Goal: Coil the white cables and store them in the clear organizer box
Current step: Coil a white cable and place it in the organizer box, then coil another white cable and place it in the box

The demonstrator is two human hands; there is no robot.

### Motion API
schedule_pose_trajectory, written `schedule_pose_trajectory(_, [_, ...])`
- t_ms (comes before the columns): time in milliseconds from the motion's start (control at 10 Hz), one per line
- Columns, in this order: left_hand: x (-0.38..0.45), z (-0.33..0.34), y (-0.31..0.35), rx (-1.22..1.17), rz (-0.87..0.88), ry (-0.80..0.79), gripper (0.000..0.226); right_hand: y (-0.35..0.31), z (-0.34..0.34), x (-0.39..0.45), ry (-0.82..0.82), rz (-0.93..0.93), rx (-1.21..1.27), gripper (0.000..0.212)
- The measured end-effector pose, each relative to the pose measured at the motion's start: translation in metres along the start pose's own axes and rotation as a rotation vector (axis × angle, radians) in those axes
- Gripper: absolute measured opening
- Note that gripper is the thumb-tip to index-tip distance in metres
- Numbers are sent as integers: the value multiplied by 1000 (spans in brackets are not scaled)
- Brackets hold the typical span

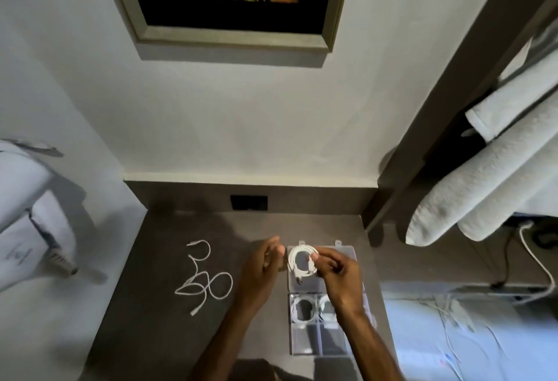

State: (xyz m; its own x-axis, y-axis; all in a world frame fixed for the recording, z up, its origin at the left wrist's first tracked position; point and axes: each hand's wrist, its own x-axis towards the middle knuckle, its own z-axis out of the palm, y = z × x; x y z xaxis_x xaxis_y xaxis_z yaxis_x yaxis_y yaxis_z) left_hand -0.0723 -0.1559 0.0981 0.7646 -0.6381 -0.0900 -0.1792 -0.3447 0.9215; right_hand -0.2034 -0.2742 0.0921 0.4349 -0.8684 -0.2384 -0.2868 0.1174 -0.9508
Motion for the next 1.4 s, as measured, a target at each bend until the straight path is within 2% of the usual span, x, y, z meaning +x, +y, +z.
schedule_pose_trajectory(100, [-27, 25, -45, 46, -128, -129, 12, 60, -12, -17, 72, 114, -91, 29])
schedule_pose_trajectory(300, [-83, 72, -109, 292, -226, -261, 23, 153, -21, -53, 11, 276, -498, 18])
schedule_pose_trajectory(400, [-111, 83, -132, 323, -307, -332, 36, 167, -14, -64, 15, 263, -609, 10])
schedule_pose_trajectory(500, [-128, 92, -142, 349, -232, -386, 41, 177, -9, -68, -4, 208, -664, 13])
schedule_pose_trajectory(600, [-131, 105, -157, 326, -196, -278, 35, 180, -5, -69, -62, 167, -756, 12])
schedule_pose_trajectory(700, [-129, 114, -155, 233, -274, -227, 23, 183, -2, -72, -109, 40, -883, 19])
schedule_pose_trajectory(800, [-127, 123, -148, 219, -315, -152, 12, 183, -7, -72, -158, 32, -898, 25])
schedule_pose_trajectory(900, [-127, 122, -136, 242, -332, -114, 15, 183, -14, -70, -252, -29, -1096, 29])
schedule_pose_trajectory(1000, [-128, 118, -135, 285, -286, -184, 14, 187, -20, -72, -327, -113, -1166, 36])
schedule_pose_trajectory(1100, [-129, 117, -140, 345, -210, -330, 24, 194, -24, -71, -331, -196, -1155, 43])
schedule_pose_trajectory(1200, [-131, 116, -139, 275, -264, -237, 15, 189, -21, -68, -312, -220, -1105, 41])
schedule_pose_trajectory(1300, [-125, 123, -138, 39, -498, -141, 23, 181, -22, -66, -309, -204, -1089, 41])
schedule_pose_trajectory(1400, [-122, 132, -145, 186, -518, -53, 13, 181, -21, -63, -399, -113, -1094, 42])
